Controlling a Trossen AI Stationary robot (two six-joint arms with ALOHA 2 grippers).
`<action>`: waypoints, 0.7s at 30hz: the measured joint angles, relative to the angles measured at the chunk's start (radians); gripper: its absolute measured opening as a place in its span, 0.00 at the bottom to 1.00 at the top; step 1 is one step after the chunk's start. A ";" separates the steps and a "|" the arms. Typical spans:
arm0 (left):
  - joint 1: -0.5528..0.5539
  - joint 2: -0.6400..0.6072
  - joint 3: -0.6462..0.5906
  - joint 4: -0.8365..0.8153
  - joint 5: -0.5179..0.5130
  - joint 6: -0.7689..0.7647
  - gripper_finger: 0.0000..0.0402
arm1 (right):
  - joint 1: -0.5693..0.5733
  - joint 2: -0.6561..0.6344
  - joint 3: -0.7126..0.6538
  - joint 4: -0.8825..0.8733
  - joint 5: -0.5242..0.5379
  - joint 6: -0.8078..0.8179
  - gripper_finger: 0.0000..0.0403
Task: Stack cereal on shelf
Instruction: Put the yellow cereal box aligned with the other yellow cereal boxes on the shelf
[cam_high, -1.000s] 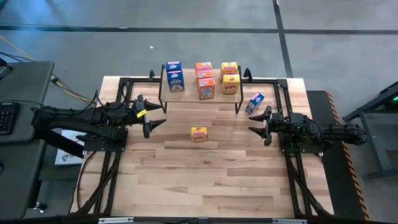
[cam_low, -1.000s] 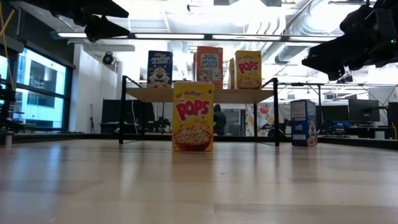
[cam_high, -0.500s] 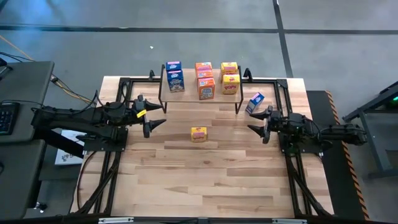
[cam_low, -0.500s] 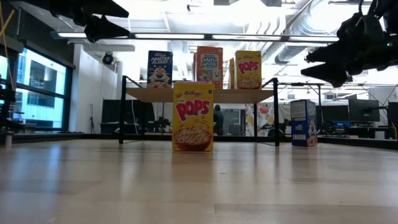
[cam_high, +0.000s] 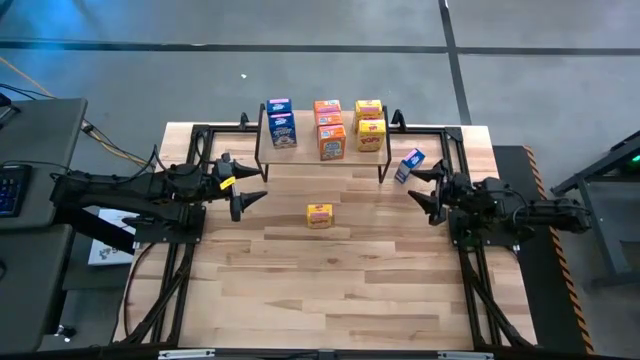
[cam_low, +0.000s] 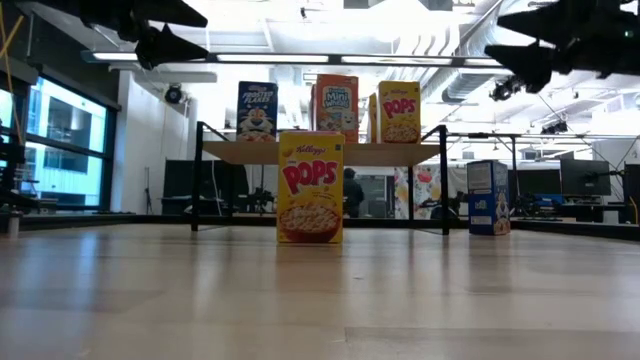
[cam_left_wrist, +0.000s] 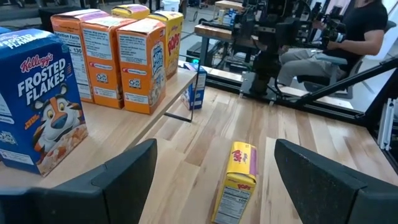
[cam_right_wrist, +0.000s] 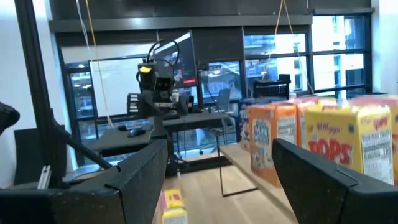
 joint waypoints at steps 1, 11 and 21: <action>0.000 0.000 0.000 0.000 0.000 -0.006 0.79 | 0.000 0.013 0.018 -0.005 0.000 -0.001 0.70; 0.000 0.000 0.000 0.000 0.000 -0.007 0.79 | -0.002 0.275 0.280 -0.122 0.036 -0.051 0.70; 0.000 0.000 0.000 0.000 0.000 -0.008 0.79 | -0.002 0.592 0.458 -0.184 -0.010 -0.005 0.70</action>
